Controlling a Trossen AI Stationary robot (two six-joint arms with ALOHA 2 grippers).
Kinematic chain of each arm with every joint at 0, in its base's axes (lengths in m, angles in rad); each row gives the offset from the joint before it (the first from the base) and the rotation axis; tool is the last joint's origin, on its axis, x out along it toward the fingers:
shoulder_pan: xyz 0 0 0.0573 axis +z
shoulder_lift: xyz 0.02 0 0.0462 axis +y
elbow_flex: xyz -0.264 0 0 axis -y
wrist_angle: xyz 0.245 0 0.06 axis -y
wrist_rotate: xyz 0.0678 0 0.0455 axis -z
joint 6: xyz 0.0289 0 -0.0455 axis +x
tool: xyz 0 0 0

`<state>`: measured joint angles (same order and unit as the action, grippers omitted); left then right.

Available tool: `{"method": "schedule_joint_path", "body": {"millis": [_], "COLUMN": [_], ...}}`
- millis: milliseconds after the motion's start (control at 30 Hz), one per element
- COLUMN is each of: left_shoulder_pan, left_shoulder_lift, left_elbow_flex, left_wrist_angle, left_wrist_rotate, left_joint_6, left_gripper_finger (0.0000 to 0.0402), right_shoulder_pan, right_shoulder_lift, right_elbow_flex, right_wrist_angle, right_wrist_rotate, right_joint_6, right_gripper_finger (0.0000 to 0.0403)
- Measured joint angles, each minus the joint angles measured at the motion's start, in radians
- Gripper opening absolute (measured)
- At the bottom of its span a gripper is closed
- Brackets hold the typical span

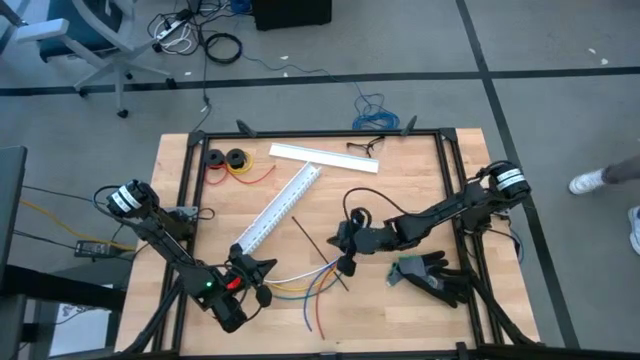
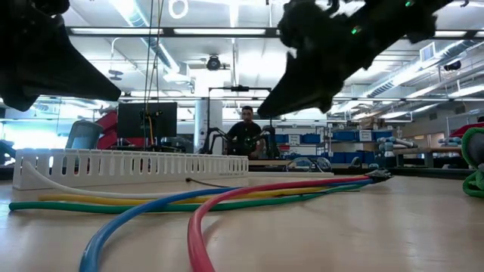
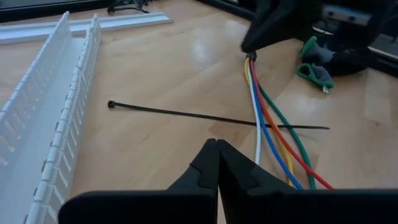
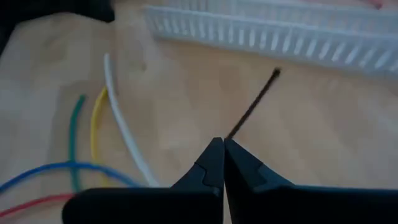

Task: Ziptie cables
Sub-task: Wrap the black zip tie on the cables

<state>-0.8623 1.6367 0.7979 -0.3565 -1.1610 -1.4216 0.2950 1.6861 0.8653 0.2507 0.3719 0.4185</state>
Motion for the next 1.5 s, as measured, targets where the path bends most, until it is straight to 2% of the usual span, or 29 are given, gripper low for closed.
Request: {"method": "schedule_joint_path", "body": {"millis": [133,233,433,500,700,867,1067,1167,1500], "left_shoulder_pan": [0.005,0.005,0.005,0.005,0.002,-0.004,-0.011,-0.011,-0.011], "left_shoulder_lift": [0.0,0.0,0.0,0.0,0.0,0.0,0.0,0.0,0.0], "left_elbow_flex": [0.0,0.0,0.0,0.0,0.0,0.0,0.0,0.0,0.0], "left_wrist_angle": [-0.002,-0.015,-0.035,-0.039,-0.044,-0.067,-0.075,-0.084,-0.081], "left_wrist_rotate": [0.019,0.03,0.031,0.034,0.055,0.064,0.065,0.067,0.063], "left_joint_6": [0.001,0.002,0.002,0.002,0.003,0.003,0.003,0.003,-0.001], "left_gripper_finger": [0.0006,0.0006,0.0012,0.0013,0.0014,0.0014,0.0015,0.0015,0.0015], "right_shoulder_pan": [-0.049,-0.101,-0.191,-0.207,-0.24,-0.268,-0.286,-0.303,-0.311], "right_shoulder_lift": [0.06,0.116,0.252,0.295,0.394,0.464,0.486,0.488,0.486], "right_elbow_flex": [0.002,0.017,0.129,0.179,0.347,0.478,0.529,0.529,0.529], "right_wrist_angle": [0.161,0.2,0.194,0.19,0.019,-0.141,-0.227,-0.269,-0.323], "right_wrist_rotate": [-0.002,-0.013,-0.15,-0.167,-0.168,-0.167,-0.17,-0.21,-0.223], "right_joint_6": [-0.053,-0.054,-0.058,-0.08,-0.178,-0.161,-0.113,-0.075,-0.137], "right_gripper_finger": [0.0001,0.0011,0.0071,0.0094,0.0147,0.0159,0.0151,0.0133,0.0009]}}
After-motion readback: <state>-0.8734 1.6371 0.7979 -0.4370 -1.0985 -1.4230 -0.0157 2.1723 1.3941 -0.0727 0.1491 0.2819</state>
